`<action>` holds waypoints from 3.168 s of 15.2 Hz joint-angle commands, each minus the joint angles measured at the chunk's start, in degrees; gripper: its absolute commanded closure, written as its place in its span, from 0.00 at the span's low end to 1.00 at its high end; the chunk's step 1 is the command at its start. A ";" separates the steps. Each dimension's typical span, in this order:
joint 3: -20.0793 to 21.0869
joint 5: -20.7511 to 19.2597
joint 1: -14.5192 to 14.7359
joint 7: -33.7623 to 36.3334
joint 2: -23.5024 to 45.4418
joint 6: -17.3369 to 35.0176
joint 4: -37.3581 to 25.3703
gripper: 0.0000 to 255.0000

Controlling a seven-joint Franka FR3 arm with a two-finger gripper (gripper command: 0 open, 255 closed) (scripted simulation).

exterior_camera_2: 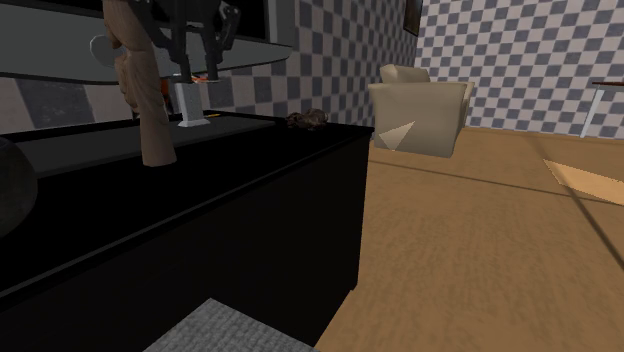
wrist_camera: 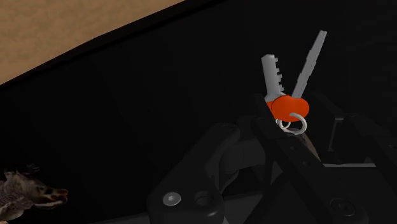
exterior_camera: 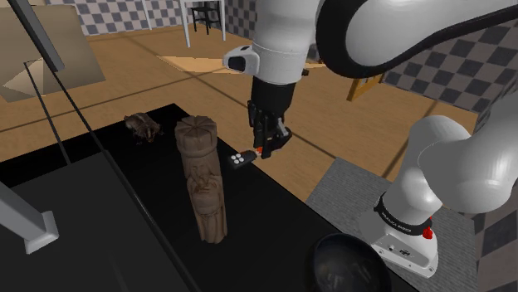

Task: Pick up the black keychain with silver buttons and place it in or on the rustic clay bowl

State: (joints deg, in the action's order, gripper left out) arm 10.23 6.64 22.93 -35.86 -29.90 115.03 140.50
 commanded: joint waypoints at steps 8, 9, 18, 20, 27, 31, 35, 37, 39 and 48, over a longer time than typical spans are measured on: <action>3.39 2.82 3.20 5.01 -8.36 -5.89 2.10 1.00; 4.17 3.50 3.93 6.07 -9.85 -6.52 2.86 1.00; 12.17 10.59 11.18 16.80 -20.87 -12.65 6.58 1.00; 14.18 12.33 12.82 19.45 -22.59 -13.96 6.62 1.00; 18.28 15.90 15.52 23.22 -24.69 -12.85 9.20 1.00; 19.47 17.04 16.00 23.09 -24.62 -9.91 12.08 1.00; 20.77 18.27 16.46 22.95 -24.26 -6.83 14.82 1.00; 21.46 18.91 16.69 22.89 -23.96 -5.23 16.13 1.00; 21.89 19.32 16.83 22.84 -23.74 -4.25 16.90 1.00; 21.89 19.32 16.83 22.84 -23.74 -4.25 16.91 0.00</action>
State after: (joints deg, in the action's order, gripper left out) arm 32.12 25.95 39.76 -13.02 -53.64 110.78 157.41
